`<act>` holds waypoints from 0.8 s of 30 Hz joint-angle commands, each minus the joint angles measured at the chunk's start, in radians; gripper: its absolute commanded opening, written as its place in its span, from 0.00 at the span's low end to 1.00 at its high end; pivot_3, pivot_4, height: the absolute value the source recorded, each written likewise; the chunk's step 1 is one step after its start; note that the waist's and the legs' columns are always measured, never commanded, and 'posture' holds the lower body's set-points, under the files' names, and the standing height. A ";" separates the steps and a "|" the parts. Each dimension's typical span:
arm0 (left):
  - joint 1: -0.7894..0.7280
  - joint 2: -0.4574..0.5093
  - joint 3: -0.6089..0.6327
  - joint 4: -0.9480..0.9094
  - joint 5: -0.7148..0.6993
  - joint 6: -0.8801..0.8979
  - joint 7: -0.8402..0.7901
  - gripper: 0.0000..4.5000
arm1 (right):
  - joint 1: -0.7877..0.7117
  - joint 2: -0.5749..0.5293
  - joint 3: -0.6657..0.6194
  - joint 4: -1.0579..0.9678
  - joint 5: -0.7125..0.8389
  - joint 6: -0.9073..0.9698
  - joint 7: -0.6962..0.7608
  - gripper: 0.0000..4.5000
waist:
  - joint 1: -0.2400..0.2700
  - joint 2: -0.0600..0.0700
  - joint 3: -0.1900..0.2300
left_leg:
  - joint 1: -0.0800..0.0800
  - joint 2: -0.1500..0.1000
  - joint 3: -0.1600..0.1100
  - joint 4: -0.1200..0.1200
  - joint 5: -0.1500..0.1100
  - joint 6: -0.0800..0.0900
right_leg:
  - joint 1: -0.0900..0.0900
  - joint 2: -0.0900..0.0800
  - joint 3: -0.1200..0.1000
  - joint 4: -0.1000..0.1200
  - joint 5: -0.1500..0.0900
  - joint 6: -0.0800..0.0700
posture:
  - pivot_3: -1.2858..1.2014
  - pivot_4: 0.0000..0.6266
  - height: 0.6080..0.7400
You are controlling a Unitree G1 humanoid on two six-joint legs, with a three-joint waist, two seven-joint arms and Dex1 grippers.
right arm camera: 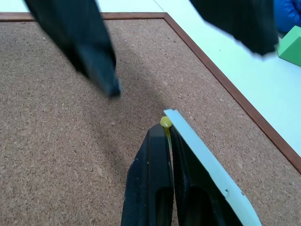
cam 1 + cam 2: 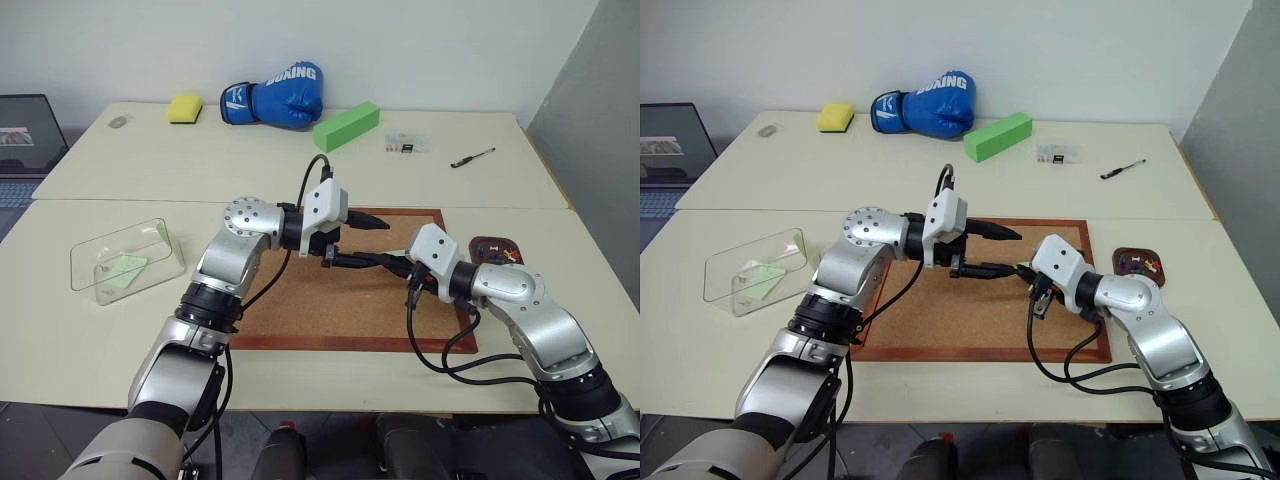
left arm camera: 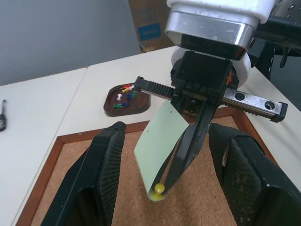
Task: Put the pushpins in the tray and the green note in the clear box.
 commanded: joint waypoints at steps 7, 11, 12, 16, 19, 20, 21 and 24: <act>-0.082 -0.045 -0.017 0.108 0.064 -0.111 0.028 0.58 | -0.035 0.009 -0.010 -0.023 0.006 -0.007 0.017 0.00 | -0.001 0.000 0.000 | 0.002 0.000 0.000 0.001 0.000 0.000 | 0.000 0.000 0.001 0.004 0.000 0.000 | 0.52 0.24 1.00; -0.098 -0.052 -0.026 0.157 0.091 -0.149 0.023 0.42 | -0.040 0.012 -0.009 -0.026 0.005 -0.006 0.018 0.00 | -0.002 0.000 0.000 | 0.002 0.000 0.000 0.001 0.000 0.000 | 0.000 0.001 0.001 0.005 0.000 0.000 | 0.52 0.24 1.00; -0.100 -0.052 -0.031 0.165 0.099 -0.161 0.018 0.39 | -0.040 0.013 -0.009 -0.028 0.005 -0.005 0.018 0.00 | -0.002 0.000 0.000 | 0.002 0.000 0.000 0.001 0.000 0.000 | 0.000 0.001 0.001 0.005 0.000 0.000 | 0.52 0.24 1.00; -0.097 -0.059 -0.036 0.163 0.094 -0.157 -0.004 0.22 | -0.043 0.017 -0.008 -0.029 0.002 -0.007 0.016 0.00 | -0.001 0.000 0.000 | 0.002 0.000 0.000 0.001 0.000 0.000 | 0.000 0.001 0.001 0.005 0.000 0.000 | 0.52 0.24 1.00; -0.088 -0.062 -0.044 0.148 0.091 -0.143 -0.020 0.11 | -0.046 0.020 -0.007 -0.028 0.000 -0.010 0.014 0.00 | -0.001 0.000 0.000 | 0.002 0.000 0.000 0.001 0.000 0.000 | 0.000 0.001 0.001 0.005 0.000 0.000 | 0.52 0.24 1.00; -0.082 -0.062 -0.049 0.142 0.094 -0.142 -0.025 0.04 | -0.046 0.020 -0.007 -0.028 -0.002 -0.013 0.013 0.00 | -0.001 0.000 0.000 | 0.002 0.000 0.000 0.001 0.000 0.000 | 0.000 0.001 0.001 0.005 0.000 0.000 | 0.52 0.24 1.00; -0.077 -0.061 -0.055 0.141 0.103 -0.148 -0.026 0.00 | -0.047 0.020 -0.005 -0.028 -0.004 -0.016 0.013 0.00 | -0.001 0.000 0.000 | 0.002 0.000 0.000 0.001 0.000 0.000 | 0.000 0.001 0.001 0.006 0.000 0.000 | 0.52 0.24 1.00; -0.074 -0.061 -0.067 0.156 0.134 -0.172 -0.007 0.00 | -0.048 0.019 -0.003 -0.031 -0.012 -0.025 0.013 0.00 | -0.001 0.000 0.000 | 0.002 0.000 0.000 0.001 0.000 0.000 | 0.000 0.001 0.001 0.006 0.000 0.000 | 0.52 0.24 1.00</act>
